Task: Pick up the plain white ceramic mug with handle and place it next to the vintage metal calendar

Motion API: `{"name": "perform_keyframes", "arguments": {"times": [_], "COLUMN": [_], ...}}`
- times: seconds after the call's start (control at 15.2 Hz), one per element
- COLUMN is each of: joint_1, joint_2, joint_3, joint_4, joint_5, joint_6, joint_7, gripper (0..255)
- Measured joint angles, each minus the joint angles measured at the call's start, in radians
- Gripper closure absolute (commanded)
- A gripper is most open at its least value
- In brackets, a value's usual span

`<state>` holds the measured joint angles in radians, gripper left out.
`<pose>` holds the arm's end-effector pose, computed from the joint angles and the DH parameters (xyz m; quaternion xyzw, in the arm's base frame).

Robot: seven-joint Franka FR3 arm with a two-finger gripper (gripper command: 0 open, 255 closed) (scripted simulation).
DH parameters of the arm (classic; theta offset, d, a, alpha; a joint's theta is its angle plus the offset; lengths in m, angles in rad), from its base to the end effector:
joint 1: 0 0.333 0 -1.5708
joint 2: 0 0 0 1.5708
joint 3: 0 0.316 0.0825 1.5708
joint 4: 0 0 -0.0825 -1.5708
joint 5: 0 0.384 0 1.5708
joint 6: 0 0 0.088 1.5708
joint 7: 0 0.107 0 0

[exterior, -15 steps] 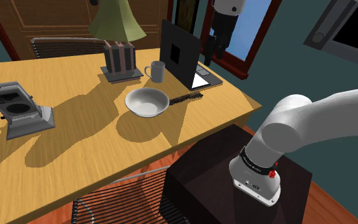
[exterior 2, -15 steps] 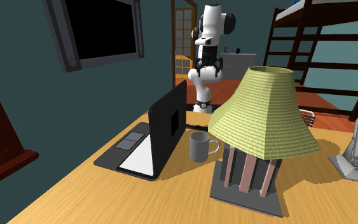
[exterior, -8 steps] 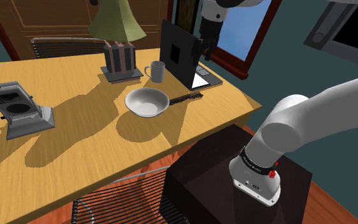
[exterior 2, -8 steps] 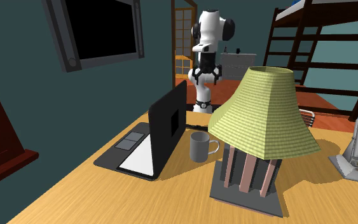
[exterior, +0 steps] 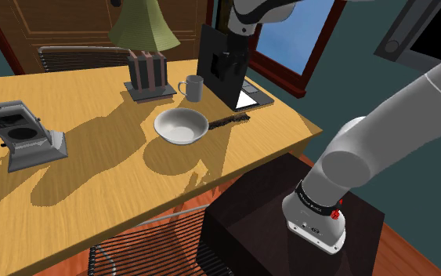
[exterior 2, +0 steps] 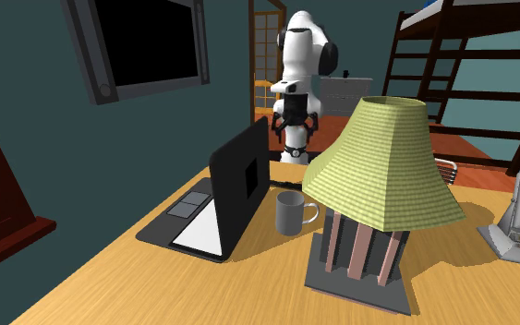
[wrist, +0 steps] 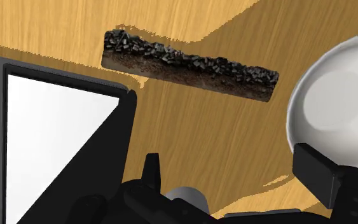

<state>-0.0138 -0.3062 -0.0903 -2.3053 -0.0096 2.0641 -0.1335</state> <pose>0.4592 -0.0504 0.4731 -0.9993 -0.0185 -0.0328 0.0055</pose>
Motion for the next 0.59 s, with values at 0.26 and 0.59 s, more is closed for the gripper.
{"name": "perform_keyframes", "arguments": {"times": [0.26, 0.59], "joint_1": [-0.003, -0.006], "joint_2": [0.134, 0.329], "joint_3": [-0.018, -0.031], "joint_4": [0.080, 0.210], "joint_5": [0.019, 0.060], "joint_6": [0.077, 0.169], "joint_7": [-0.026, -0.058], "gripper": [0, 0]}}
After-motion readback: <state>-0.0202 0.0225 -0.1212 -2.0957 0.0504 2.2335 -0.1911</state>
